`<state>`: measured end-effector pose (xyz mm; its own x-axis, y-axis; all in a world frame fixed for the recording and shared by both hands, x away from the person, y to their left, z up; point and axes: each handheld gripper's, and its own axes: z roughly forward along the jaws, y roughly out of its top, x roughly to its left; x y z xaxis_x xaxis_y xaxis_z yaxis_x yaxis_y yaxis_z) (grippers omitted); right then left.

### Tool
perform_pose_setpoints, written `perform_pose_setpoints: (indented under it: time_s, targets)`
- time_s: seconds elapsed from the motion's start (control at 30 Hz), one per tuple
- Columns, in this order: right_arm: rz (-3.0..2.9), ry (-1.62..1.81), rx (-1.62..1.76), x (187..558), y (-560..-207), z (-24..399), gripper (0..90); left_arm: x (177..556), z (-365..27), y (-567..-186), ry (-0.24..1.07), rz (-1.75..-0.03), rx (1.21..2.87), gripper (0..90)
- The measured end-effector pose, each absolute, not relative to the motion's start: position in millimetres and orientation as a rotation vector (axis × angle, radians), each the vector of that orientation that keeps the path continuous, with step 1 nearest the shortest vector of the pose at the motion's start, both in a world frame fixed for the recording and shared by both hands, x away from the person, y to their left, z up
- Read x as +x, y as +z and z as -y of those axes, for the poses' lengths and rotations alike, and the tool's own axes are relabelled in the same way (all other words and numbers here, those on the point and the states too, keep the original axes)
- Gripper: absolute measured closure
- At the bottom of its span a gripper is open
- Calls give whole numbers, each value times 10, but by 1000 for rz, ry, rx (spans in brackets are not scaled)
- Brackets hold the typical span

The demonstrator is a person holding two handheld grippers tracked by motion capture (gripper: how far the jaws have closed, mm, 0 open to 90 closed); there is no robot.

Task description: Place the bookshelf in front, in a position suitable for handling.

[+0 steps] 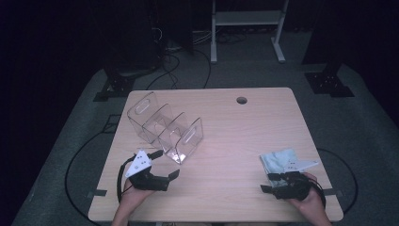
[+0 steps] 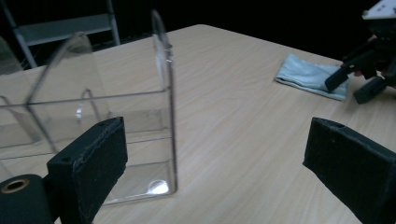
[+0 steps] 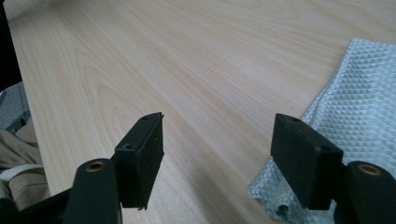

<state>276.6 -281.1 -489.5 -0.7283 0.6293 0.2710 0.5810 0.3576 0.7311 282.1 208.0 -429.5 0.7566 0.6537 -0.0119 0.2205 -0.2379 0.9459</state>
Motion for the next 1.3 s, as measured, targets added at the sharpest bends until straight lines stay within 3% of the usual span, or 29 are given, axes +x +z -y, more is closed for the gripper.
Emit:
perform_pose_setpoints:
  time_s: [0.7, 1.3]
  targets:
    - [-2552, 1317, 1140, 2773, -4925, 2785, 339, 3044, -2281, -4226, 533, -748, 1838, 28]
    - [-2562, 1307, 1138, 2773, -4930, 2774, 338, 3334, -2056, -3976, 531, -763, 1877, 21]
